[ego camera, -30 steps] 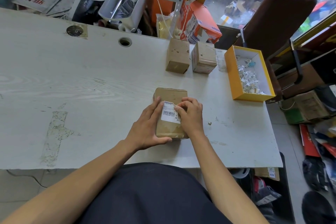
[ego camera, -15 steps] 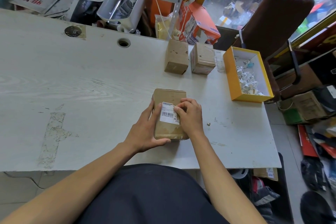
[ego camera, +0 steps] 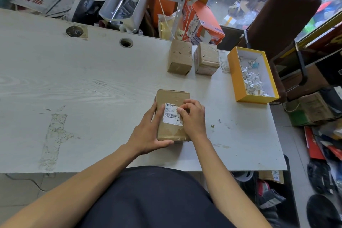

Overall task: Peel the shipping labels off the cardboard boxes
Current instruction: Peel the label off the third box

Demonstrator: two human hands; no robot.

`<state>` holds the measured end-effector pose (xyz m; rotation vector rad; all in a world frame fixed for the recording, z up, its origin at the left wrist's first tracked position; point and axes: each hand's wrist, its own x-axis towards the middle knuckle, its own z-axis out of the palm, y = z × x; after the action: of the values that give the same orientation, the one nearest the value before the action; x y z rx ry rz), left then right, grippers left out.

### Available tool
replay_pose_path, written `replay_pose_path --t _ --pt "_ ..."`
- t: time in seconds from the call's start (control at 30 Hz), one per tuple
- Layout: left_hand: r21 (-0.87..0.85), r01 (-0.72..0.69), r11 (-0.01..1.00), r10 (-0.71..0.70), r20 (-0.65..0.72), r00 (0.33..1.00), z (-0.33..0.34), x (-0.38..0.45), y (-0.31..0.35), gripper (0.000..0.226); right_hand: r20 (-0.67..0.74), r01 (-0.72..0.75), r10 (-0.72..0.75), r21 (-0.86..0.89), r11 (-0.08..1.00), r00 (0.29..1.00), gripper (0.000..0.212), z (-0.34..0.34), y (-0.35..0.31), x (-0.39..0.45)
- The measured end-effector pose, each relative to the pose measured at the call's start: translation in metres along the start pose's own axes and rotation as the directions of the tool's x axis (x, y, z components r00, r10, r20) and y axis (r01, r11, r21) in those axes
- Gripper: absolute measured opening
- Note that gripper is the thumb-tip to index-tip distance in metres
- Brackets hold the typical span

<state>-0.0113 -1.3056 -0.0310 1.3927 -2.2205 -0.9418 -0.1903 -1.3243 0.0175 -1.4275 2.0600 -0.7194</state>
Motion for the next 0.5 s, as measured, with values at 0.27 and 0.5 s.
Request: replay_pose_path --t 0.27,0.5 --pt "0.007 -0.001 1.0 0.001 0.004 1.0 0.0008 0.0006 -0.0008 0.127 -0.003 0.001 -0.001 0.004 1.0 1.0 0.011 0.0 0.0003 -0.0004" --pt "0.009 0.004 1.0 -0.004 0.016 1.0 0.0004 0.0001 -0.001 0.127 -0.002 0.0 0.0 0.008 1.0 1.0 0.011 0.0 0.0008 0.0"
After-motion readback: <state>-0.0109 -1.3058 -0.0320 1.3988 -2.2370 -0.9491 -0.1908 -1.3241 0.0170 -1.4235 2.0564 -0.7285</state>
